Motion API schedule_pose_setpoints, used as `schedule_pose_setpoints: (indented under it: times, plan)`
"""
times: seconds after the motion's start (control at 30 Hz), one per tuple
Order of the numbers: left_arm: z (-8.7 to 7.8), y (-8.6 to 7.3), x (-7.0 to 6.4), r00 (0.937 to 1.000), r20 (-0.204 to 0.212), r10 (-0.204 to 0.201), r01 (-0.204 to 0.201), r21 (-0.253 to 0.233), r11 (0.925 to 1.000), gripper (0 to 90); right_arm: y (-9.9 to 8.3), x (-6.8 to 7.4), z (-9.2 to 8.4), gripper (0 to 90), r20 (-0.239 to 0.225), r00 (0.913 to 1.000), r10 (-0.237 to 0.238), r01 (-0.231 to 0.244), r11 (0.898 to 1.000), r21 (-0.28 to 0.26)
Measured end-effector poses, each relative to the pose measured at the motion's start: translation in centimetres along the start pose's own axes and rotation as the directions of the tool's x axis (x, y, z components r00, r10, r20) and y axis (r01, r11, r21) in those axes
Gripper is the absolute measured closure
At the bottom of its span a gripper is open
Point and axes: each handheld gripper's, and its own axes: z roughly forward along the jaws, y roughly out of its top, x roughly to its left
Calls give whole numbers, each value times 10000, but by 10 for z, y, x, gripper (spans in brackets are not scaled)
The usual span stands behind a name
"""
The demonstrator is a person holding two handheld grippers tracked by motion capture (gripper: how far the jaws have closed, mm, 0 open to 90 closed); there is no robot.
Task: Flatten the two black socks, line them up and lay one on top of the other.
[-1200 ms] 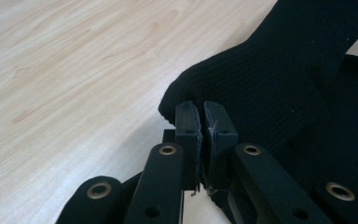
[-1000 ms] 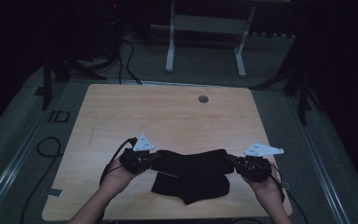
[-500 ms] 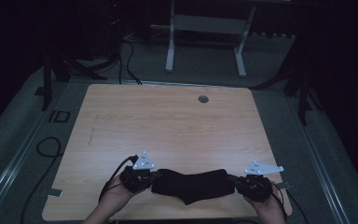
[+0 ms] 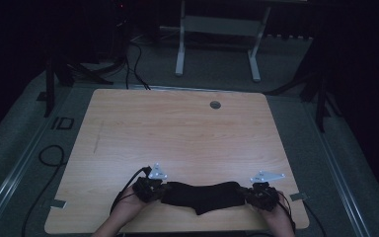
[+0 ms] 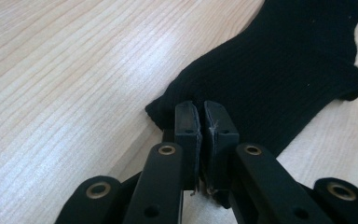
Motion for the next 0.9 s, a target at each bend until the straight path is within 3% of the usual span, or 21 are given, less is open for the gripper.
schedule_pose_setpoints:
  times: [0.13,0.2,0.23,0.33,0.4,0.43,0.53,0.63,0.8,0.9]
  plan:
    - [1,0,0,9999,-87,72,-72,26,10000,853,-1,-2,5,803,42,10000,71,-71,10000,53]
    - [0,0,0,9999,-58,137,-136,41,9999,827,0,-2,5,730,-2,10000,72,-72,10000,30]
    - [-1,0,-1,9996,-175,222,-223,-48,9997,766,1,-2,3,685,-83,9999,115,-115,9999,-23]
    - [-10,0,-2,9985,-433,333,-345,-279,9990,623,5,-1,-10,626,-6,9998,195,-195,9980,-594]
    - [-16,1,-2,9981,-596,146,-187,-687,9975,609,10,-1,-21,623,127,9997,200,-186,9949,-993]
    - [-20,1,-3,9976,-697,29,-90,-872,9962,609,12,-1,-27,668,218,9997,123,-96,9928,-1190]
    - [-26,3,-10,9976,-650,254,-330,-1195,9923,732,16,5,-35,826,333,9991,-244,288,9896,-1407]
    - [-21,2,-19,9967,-452,679,-723,-1036,9920,880,16,14,-27,893,249,9978,-615,638,9920,-1085]
    - [-7,-1,-23,9961,-200,861,-872,-638,9941,898,13,17,-9,894,15,9972,-746,746,9958,-539]
    - [0,-3,-22,9958,-165,902,-909,-470,9948,899,13,15,-1,895,187,9962,-849,854,9959,-284]
